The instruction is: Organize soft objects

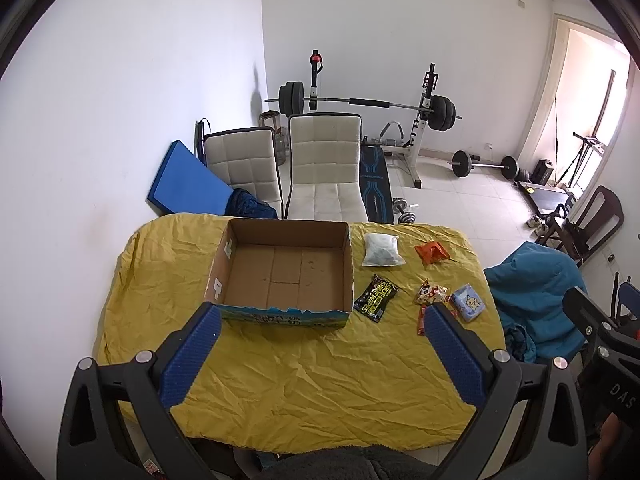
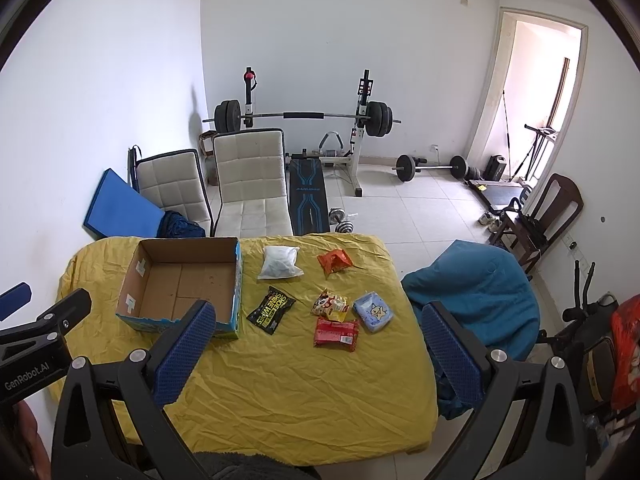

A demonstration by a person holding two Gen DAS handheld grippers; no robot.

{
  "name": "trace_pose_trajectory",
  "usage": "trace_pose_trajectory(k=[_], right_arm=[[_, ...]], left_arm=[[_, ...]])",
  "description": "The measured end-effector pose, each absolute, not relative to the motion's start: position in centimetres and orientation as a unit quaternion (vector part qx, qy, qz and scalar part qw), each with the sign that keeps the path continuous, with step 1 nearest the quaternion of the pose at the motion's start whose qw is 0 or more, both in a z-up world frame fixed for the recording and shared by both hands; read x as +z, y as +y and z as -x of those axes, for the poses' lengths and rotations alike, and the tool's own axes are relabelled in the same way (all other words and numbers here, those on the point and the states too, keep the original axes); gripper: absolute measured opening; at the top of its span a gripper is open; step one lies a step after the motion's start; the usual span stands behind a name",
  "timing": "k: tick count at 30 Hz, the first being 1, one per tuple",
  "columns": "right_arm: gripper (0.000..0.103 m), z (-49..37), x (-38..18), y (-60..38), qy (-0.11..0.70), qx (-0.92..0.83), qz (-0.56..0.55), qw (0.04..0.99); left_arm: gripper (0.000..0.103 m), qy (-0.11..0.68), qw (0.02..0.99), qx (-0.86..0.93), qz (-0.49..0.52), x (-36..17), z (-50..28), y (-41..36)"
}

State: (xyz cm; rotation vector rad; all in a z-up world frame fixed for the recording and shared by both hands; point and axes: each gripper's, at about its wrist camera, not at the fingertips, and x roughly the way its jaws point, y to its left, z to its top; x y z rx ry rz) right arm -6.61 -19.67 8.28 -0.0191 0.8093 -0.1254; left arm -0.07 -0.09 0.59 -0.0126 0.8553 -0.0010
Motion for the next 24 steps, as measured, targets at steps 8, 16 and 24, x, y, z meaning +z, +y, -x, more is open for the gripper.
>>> trace_pose_trajectory(k=[8, 16, 24], right_arm=[[0.103, 6.7, 7.8, -19.9, 0.397, -0.059, 0.007, 0.916], [0.103, 6.3, 7.0, -20.0, 0.408, -0.068, 0.006, 0.910], [0.103, 6.0, 6.6, -20.2, 0.411, -0.074, 0.004, 0.909]], left_arm=[[0.103, 0.433, 0.901, -0.004, 0.012, -0.8, -0.5, 0.2], [0.103, 0.441, 0.897, -0.013, 0.015, -1.5, -0.9, 0.6], [0.103, 0.441, 0.897, -0.014, 0.016, -1.6, -1.0, 0.4]])
